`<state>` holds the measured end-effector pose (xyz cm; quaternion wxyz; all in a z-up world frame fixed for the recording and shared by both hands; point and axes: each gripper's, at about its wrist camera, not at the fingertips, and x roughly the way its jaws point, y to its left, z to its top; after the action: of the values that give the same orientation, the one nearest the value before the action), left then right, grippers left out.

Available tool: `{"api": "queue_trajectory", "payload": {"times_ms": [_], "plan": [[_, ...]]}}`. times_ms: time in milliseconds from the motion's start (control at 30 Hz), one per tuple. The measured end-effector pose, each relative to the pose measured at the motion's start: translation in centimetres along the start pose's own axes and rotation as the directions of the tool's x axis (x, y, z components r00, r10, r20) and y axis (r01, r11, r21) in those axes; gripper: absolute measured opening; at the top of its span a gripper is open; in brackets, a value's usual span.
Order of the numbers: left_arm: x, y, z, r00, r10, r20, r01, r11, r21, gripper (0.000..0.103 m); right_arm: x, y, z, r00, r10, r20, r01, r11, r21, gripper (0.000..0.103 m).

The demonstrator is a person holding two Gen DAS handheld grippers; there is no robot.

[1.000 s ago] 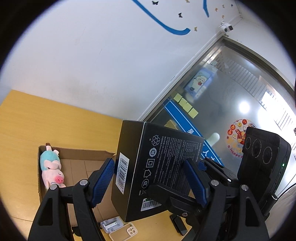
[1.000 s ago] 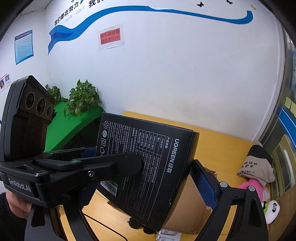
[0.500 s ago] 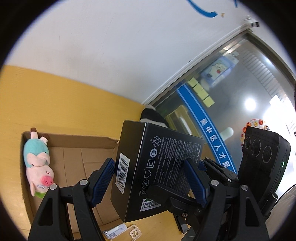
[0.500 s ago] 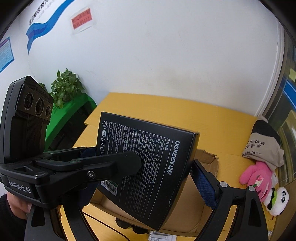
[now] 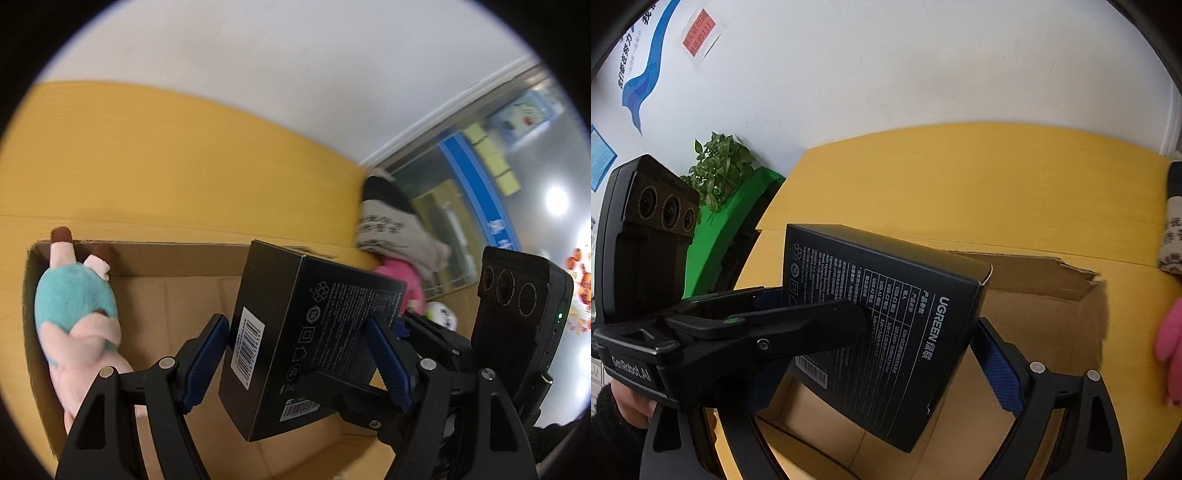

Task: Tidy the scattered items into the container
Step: 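Lift the black box with both grippers and carry it over the cardboard box, then open both grippers to release the black box into the cardboard box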

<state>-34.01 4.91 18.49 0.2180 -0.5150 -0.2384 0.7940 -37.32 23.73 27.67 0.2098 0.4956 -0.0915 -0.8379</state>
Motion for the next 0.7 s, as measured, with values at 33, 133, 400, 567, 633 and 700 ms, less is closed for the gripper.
{"api": "queue_trajectory", "payload": {"times_ms": [33,133,400,567,633,700], "plan": [[1.1,0.8,0.2,1.0,0.015,-0.013,-0.015,1.0,-0.014,0.076,1.5,-0.9,0.1,1.0,0.022,-0.012,-0.022,1.0,-0.003,0.096],[4.0,2.9,0.5,0.997,0.051,-0.05,-0.054,0.997,-0.051,0.076,5.4,-3.4,0.2,0.996,0.075,-0.055,-0.074,0.997,0.016,0.095],[7.6,6.9,0.2,0.981,0.166,-0.1,-0.177,0.978,-0.114,0.076,13.7,-6.9,-0.6,0.97,0.184,-0.161,-0.172,0.981,0.089,0.095],[8.1,6.8,1.1,0.966,0.234,-0.115,-0.246,0.963,-0.11,0.075,15.9,-7.3,-0.7,0.96,0.246,-0.133,-0.228,0.964,0.137,0.098],[8.3,6.6,1.2,0.961,0.243,-0.131,-0.258,0.961,-0.105,0.073,16.1,-7.4,-0.8,0.961,0.241,-0.135,-0.219,0.963,0.158,0.1],[7.6,6.1,1.1,0.954,0.27,-0.129,-0.284,0.954,-0.101,0.073,15.4,-7.1,-0.8,0.966,0.217,-0.14,-0.194,0.967,0.164,0.101]]}}
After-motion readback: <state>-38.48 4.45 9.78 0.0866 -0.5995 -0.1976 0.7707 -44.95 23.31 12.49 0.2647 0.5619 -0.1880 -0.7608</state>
